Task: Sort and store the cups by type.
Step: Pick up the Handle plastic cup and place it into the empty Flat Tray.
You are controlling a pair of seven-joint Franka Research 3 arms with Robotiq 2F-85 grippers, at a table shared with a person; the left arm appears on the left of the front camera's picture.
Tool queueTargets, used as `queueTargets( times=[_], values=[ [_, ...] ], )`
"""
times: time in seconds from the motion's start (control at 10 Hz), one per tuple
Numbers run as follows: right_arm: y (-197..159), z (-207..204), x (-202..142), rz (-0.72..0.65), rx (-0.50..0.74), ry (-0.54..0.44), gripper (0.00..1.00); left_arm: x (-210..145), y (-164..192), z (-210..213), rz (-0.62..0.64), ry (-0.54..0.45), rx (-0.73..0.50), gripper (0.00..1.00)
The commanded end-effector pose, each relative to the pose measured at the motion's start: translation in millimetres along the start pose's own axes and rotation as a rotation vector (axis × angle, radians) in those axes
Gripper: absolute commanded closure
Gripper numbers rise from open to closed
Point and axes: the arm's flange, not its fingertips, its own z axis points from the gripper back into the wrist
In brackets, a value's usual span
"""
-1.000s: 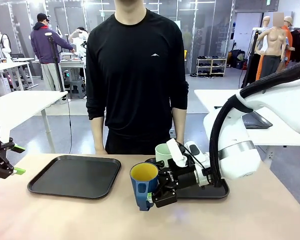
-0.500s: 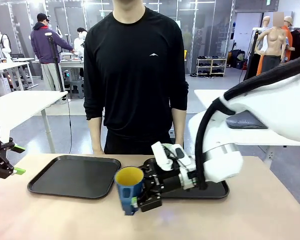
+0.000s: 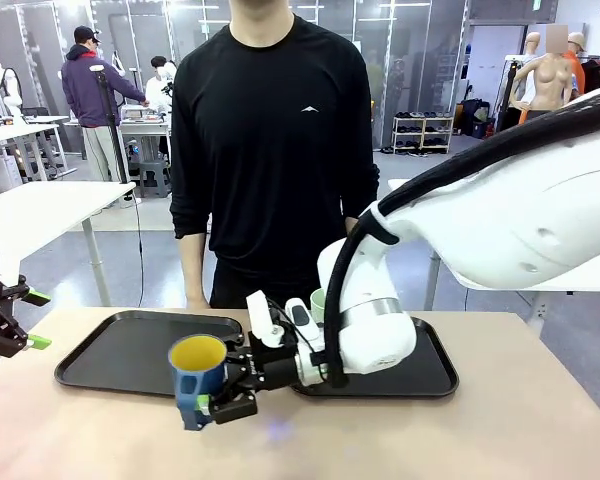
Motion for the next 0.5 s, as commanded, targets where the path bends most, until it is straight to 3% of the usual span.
queueTargets(
  times=[0.0, 0.4],
  values=[
    [-22, -26, -9, 0.015, -0.074, -0.021, 0.26, -2, -3, -2, -0.02, 0.007, 0.019, 0.0],
    [-58, -67, -6, -0.013, -0.124, -0.001, 0.26, -2, -3, -2, -0.02, 0.007, 0.019, 0.0]
  ],
)
